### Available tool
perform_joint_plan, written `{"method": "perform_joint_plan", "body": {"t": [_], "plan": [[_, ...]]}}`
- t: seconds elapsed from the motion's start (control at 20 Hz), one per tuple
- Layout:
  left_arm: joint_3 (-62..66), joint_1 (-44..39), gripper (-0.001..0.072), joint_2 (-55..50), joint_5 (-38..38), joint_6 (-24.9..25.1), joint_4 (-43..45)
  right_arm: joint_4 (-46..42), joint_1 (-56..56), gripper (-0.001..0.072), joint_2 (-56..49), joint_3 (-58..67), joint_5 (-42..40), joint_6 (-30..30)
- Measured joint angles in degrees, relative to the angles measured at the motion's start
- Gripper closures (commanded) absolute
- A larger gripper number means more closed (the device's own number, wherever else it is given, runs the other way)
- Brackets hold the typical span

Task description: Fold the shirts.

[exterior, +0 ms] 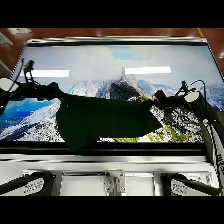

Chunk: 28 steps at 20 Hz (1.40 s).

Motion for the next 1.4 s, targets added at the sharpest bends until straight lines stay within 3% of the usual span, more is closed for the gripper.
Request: {"method": "perform_joint_plan", "body": {"t": [0.15, 0.25, 0.3, 0.4, 0.55, 0.8, 1.0, 1.25, 1.3, 1.35, 1.4], "plan": [[0.90, -0.28, 0.0212, -2.49, -3.04, -0.94, 0.35, 0.42, -2.05, 0.0157, -0.20, 1.33, 0.28, -3.61], [2.43, 1.75, 0.0211, -2.71, -9.42, -0.96, 4.20, -2.89, -5.57, 0.0157, 1.29, 3.21, 4.35, -6.32], [2.75, 3.45, 0.0193, -2.21, -13.16, -0.96, 6.88, -5.84, -7.80, 0.0157, 2.45, 4.11, 7.21, -7.28], [1.05, 7.08, 0.0087, 0.28, -19.58, -0.50, 10.08, -14.71, -13.33, 0.0157, 5.27, 5.31, 15.15, -8.76], [-7.63, 11.67, 0.0087, 5.01, -22.99, 0.26, 12.28, -25.33, -22.34, 0.0157, 8.41, 5.20, 25.90, -11.37], [-25.70, 16.00, 0.0088, 8.11, -17.11, 4.00, 6.51, -22.23, -34.25, 0.0156, 10.71, 0.26, 35.56, -18.21], [-32.94, 16.61, 0.0089, 8.55, -9.68, 7.04, -1.57, -16.24, -36.92, 0.0156, 11.15, -3.78, 37.03, -20.44], [-35.26, 13.99, 0.0093, 6.93, -4.96, 8.20, -5.46, -13.16, -37.75, 0.0156, 11.28, -5.55, 36.39, -21.40], [-35.41, 13.33, 0.0164, 6.38, -4.11, 8.28, -6.01, -12.90, -37.79, 0.0156, 11.28, -5.68, 36.39, -21.44], [-35.50, 12.87, 0.0306, 6.01, -3.61, 8.33, -6.43, -12.52, -37.88, 0.0156, 11.28, -5.77, 36.33, -21.44], [-35.60, 12.46, 0.0394, 5.68, -2.78, 8.37, -7.19, -12.22, -37.88, 0.0156, 11.28, -5.84, 36.15, -21.44]]}}
